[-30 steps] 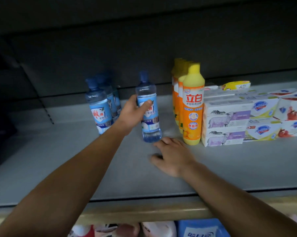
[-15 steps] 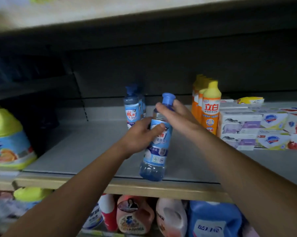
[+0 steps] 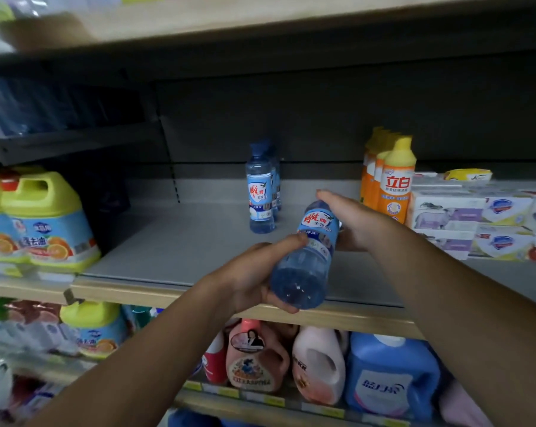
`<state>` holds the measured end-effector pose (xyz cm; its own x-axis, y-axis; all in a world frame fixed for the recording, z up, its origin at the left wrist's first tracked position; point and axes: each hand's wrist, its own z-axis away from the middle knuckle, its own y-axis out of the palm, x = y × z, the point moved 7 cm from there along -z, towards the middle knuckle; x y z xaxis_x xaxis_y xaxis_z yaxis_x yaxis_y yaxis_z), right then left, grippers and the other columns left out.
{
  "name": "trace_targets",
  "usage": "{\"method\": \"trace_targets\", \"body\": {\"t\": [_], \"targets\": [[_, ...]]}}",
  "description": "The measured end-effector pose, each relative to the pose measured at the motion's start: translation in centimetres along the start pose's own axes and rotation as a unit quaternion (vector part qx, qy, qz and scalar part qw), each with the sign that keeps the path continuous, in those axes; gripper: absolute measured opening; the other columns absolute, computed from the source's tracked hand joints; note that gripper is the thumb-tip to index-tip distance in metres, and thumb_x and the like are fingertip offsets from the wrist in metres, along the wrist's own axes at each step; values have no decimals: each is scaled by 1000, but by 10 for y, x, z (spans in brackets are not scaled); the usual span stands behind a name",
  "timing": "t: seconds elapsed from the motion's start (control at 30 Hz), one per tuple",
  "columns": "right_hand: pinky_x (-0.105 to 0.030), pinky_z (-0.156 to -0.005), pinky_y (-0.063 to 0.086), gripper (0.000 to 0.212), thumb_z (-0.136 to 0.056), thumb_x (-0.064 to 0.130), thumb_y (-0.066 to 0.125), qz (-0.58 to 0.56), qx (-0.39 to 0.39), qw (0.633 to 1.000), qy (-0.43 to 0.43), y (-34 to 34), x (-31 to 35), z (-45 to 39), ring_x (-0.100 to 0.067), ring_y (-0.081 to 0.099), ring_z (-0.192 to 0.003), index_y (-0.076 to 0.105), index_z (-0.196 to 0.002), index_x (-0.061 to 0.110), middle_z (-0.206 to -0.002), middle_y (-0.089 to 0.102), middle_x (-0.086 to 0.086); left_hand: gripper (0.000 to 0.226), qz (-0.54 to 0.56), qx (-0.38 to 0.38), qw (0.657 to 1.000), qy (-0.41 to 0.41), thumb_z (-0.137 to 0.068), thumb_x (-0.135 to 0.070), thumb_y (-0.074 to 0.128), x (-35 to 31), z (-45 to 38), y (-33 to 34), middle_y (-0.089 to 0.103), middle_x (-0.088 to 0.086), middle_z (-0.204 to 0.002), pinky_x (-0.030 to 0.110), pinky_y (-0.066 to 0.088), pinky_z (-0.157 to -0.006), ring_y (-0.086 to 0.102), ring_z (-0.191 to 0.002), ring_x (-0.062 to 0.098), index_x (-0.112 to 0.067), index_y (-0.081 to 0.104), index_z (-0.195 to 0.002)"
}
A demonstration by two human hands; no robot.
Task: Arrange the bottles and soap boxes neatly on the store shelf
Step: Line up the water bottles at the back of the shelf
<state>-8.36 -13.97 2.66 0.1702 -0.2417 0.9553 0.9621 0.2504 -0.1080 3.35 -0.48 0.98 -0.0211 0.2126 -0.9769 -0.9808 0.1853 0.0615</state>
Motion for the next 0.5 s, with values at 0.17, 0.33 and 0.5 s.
{"method": "trace_targets", "body": {"t": [0.17, 0.33, 0.5], "targets": [[-41, -62, 58, 50, -82, 55, 64, -76, 85, 993, 27, 6, -21, -2, -27, 74, -68, 65, -105, 11, -75, 74, -14, 62, 33, -14, 999, -34, -64, -56, 64, 3, -1, -5, 72, 12, -88, 32, 58, -48, 70, -68, 24, -11, 64, -107], [-38, -58, 57, 34, -82, 35, 72, -122, 80, 988, -49, 10, -7, 5, -25, 74, -66, 64, -106, 12, -90, 70, -17, 57, 6, -21, 999, -24, -67, -52, 68, 7, -4, -17, 73, 11, -92, 36, 58, -59, 70, -74, 23, -11, 64, -107], [-35, -56, 59, 40, -69, 43, 81, -2, -32, 978, -204, 7, 37, 22, -18, 74, -71, 64, -96, 19, -87, 75, -6, 49, -178, -144, 964, 138, -69, -46, 68, -1, -9, -23, 74, 0, -98, 37, 57, -83, 71, -84, 14, -20, 60, -110]]}}
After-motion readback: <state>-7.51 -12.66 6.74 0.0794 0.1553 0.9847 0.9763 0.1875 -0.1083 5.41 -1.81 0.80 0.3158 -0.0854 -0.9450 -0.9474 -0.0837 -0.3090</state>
